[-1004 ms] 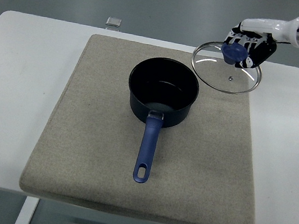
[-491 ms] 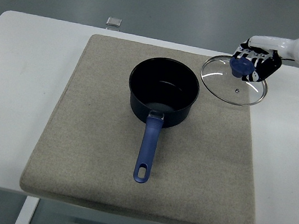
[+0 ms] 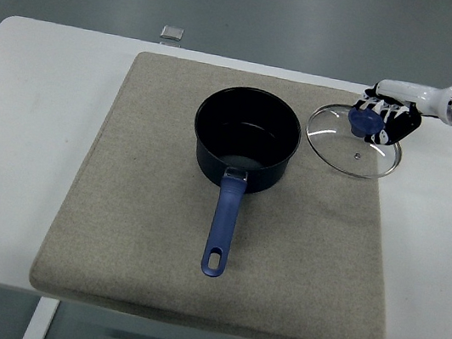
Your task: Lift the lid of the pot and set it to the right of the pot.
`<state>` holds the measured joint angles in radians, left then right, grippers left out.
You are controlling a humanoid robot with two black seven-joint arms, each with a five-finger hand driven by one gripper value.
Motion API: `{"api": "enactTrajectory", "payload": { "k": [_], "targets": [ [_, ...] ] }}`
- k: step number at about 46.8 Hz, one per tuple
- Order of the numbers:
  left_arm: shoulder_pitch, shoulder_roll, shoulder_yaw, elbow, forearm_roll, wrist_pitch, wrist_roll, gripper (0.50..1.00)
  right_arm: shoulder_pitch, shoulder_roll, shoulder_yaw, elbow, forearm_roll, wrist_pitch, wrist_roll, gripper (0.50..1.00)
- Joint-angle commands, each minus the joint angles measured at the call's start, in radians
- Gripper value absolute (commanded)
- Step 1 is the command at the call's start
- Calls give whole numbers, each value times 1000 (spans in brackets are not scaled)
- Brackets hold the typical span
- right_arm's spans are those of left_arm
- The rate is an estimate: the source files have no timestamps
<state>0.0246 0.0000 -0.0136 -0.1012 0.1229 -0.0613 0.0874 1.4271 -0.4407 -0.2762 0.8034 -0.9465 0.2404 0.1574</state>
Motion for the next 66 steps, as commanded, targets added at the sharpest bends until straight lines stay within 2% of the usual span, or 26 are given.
{"api": "enactTrajectory", "payload": {
  "k": [1,12,13,16,20,22,34,40,45,48,58,66],
  "targets": [
    [0,0,0,0,0,0,0,1000,-10,14,0,2,2,-10,-1,500],
    [0,0,0,0,0,0,0,1000,-43,30,2,2,2,-29,1,500],
    [0,0,1,0,0,0,0,1000,-45,30,2,3,2,-35,1,519],
    [0,0,1,0,0,0,0,1000,-50,30,2,3,2,-49,1,588],
    [0,0,0,0,0,0,0,1000,-51,30,2,3,5,-49,2,839],
    [0,0,0,0,0,0,0,1000,-51,30,0,5,5,-47,4,893],
    [0,0,1,0,0,0,0,1000,-42,25,9,5,22,-24,5,897],
    [0,0,0,0,0,-2,0,1000,-39,16,72,5,61,42,39,897],
    [0,0,0,0,0,0,0,1000,-45,14,149,3,144,109,39,897],
    [0,0,0,0,0,0,0,1000,-48,14,170,2,201,119,39,897],
    [0,0,0,0,0,0,0,1000,-76,23,235,-1,489,112,41,897],
    [0,0,0,0,0,0,0,1000,-111,40,291,-47,670,111,34,897]
  ]
}}
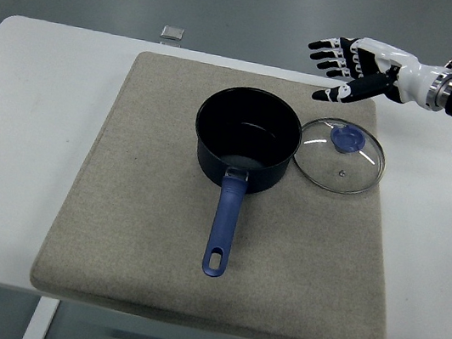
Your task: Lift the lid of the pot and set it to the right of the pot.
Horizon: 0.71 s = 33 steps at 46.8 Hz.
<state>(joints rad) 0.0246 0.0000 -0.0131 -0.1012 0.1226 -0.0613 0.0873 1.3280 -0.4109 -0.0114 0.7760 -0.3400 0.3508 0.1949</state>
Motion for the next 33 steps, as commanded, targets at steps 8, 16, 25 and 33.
{"api": "enactTrajectory", "payload": {
  "k": [8,16,25,33],
  "targets": [
    [0,0,-1,0,0,0,0,1000,-52,34,82,-64,189,2,-8,897],
    [0,0,-1,0,0,0,0,1000,-82,49,102,-92,364,13,-9,897],
    [0,0,1,0,0,0,0,1000,-121,61,102,-98,614,11,-38,897],
    [0,0,-1,0,0,0,0,1000,-153,77,103,-98,749,-1,-57,897]
  ]
}}
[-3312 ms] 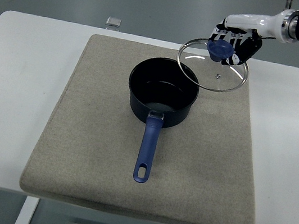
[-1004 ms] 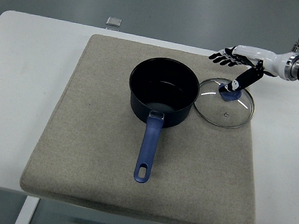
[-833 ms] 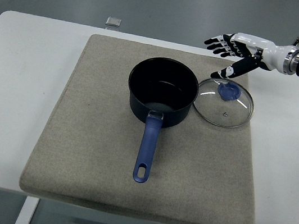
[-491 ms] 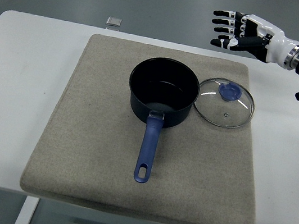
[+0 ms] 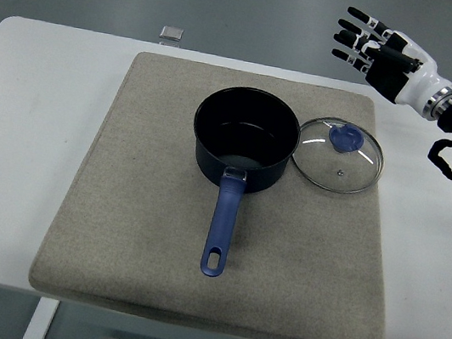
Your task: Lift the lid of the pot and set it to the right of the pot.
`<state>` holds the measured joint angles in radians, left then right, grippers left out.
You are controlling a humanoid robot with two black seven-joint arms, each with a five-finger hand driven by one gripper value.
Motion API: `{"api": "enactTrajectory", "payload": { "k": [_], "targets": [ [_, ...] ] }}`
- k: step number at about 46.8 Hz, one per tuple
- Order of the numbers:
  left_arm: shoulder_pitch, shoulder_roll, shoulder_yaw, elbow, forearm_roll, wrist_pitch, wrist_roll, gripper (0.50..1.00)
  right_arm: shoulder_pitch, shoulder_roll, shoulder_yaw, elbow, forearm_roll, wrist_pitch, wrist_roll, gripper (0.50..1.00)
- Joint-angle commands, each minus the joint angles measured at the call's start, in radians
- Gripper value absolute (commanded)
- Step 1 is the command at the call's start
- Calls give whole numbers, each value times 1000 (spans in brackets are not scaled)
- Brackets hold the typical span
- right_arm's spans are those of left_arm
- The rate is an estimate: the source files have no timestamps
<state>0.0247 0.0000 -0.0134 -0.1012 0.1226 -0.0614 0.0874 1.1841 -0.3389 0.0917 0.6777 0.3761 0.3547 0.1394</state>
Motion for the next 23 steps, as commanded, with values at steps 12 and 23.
{"api": "enactTrajectory", "payload": {
  "k": [12,23],
  "targets": [
    [0,0,0,0,0,0,0,1000,-29,11,26,2,18,-3,0,901],
    [0,0,0,0,0,0,0,1000,-30,11,25,13,17,-3,0,901]
  ]
}}
